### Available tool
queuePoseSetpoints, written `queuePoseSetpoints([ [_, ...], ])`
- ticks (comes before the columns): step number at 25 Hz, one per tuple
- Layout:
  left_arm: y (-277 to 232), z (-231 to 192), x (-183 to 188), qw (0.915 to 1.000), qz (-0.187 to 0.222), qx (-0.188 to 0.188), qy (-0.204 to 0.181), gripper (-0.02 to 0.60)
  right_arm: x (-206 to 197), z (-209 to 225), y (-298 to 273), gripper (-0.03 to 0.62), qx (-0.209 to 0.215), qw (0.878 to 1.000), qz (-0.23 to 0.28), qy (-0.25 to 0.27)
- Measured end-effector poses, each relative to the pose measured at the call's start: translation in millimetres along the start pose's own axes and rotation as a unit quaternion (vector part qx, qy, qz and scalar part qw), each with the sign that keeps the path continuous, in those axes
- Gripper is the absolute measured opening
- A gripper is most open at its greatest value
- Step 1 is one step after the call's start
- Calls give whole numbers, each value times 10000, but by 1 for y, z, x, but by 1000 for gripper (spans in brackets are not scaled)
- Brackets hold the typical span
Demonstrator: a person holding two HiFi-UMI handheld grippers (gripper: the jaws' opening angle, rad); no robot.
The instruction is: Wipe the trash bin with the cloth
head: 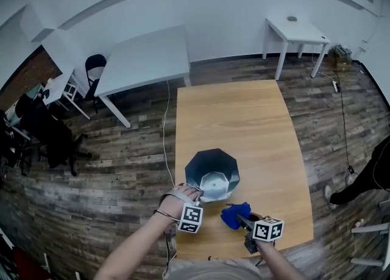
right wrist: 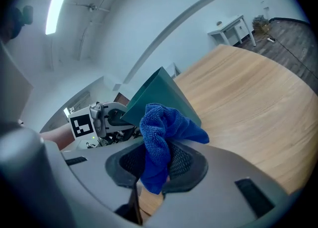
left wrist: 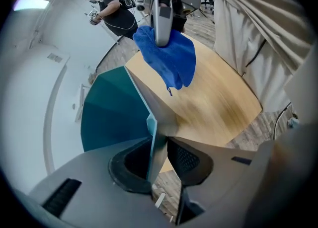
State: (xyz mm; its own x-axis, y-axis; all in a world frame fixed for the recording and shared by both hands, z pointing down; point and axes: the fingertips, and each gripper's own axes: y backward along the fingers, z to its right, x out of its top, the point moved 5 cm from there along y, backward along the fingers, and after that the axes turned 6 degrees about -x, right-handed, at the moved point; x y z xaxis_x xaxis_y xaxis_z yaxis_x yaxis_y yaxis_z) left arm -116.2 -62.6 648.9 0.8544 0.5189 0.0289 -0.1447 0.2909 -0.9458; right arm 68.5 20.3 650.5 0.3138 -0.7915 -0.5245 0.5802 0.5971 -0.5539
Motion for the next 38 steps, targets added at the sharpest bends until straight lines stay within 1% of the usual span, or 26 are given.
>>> queuePoseSetpoints([
  [1,1,0,2,10000,-21,9,24,106,2,-4,2,80,12,10000,18,94],
  [4,4,0,7,9999,-31,-61,125,95,8,-16,6,80,45,9993,46,368],
  [6,6,0,12,9997,-43,-100,217,89,13,-22,6,80,99,9989,79,444],
  [13,4,-1,38,9973,-114,-201,695,60,30,-37,-1,80,390,9981,282,373],
  [18,6,-5,56,9944,17,-344,1003,46,38,-42,-5,81,496,9979,332,240],
  [23,5,-7,59,9942,92,-411,987,44,48,-39,-15,80,561,9976,351,178],
  [29,7,-10,59,9945,166,-528,889,43,51,-31,-32,80,545,9981,221,156],
  [33,5,-10,60,9946,199,-673,769,43,42,-16,-46,80,465,9988,95,94],
  [38,3,-11,58,9944,264,-731,722,43,24,10,-76,80,226,9994,-210,130],
])
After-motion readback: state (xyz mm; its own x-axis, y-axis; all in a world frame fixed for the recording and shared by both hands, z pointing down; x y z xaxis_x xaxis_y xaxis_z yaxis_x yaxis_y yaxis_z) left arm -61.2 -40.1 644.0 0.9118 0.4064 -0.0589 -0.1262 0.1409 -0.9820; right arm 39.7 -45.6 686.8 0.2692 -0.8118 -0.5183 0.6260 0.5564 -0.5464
